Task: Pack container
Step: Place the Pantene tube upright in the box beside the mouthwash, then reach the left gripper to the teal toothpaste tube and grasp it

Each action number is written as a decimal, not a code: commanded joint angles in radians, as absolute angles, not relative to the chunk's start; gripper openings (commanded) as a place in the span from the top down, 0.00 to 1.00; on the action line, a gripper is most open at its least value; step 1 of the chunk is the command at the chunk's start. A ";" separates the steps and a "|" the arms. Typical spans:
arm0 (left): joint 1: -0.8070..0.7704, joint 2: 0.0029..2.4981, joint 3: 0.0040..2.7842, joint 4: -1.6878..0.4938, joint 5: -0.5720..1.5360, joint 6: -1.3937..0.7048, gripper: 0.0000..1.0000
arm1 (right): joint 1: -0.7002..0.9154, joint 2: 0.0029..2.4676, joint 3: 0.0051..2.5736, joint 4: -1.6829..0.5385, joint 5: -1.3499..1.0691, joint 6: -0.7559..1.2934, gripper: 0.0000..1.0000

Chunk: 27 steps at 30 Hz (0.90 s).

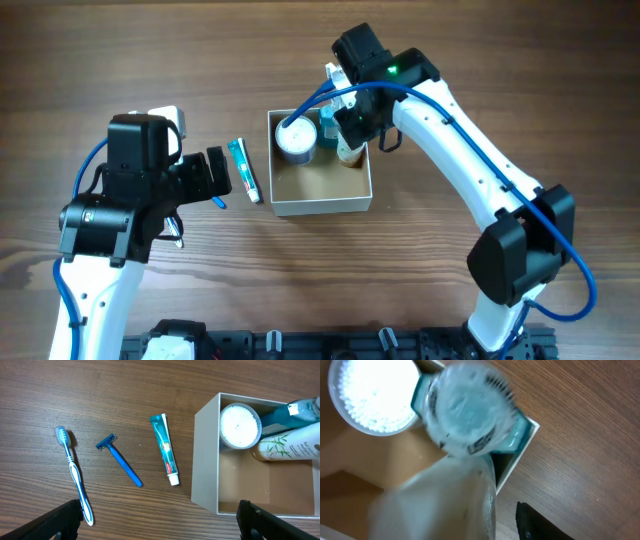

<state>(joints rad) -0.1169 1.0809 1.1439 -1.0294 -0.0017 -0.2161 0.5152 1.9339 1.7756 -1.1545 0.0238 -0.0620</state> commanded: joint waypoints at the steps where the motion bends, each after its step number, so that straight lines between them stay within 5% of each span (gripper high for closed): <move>1: -0.121 1.083 1.161 -1.030 0.010 -0.225 0.00 | 0.508 1.762 1.789 -1.148 0.081 0.038 0.44; 5: -0.122 1.083 1.161 -1.030 0.010 -0.225 0.00 | 0.444 1.557 1.789 -1.151 0.274 0.265 0.42; 7: -0.121 1.083 1.161 -1.030 0.010 -0.225 0.00 | 0.377 1.490 1.789 -1.176 0.294 0.392 0.19; 10: -0.122 1.083 1.161 -1.030 0.010 -0.225 0.00 | 0.233 1.424 1.789 -1.255 0.235 0.538 0.01; 16: -0.122 1.083 1.167 -1.041 0.012 -0.279 0.00 | -0.068 1.417 1.651 -1.320 -0.067 0.489 0.00; 27: -0.121 1.418 1.357 -1.005 0.020 -0.467 0.00 | -0.093 1.419 1.328 -1.165 -0.075 0.316 0.00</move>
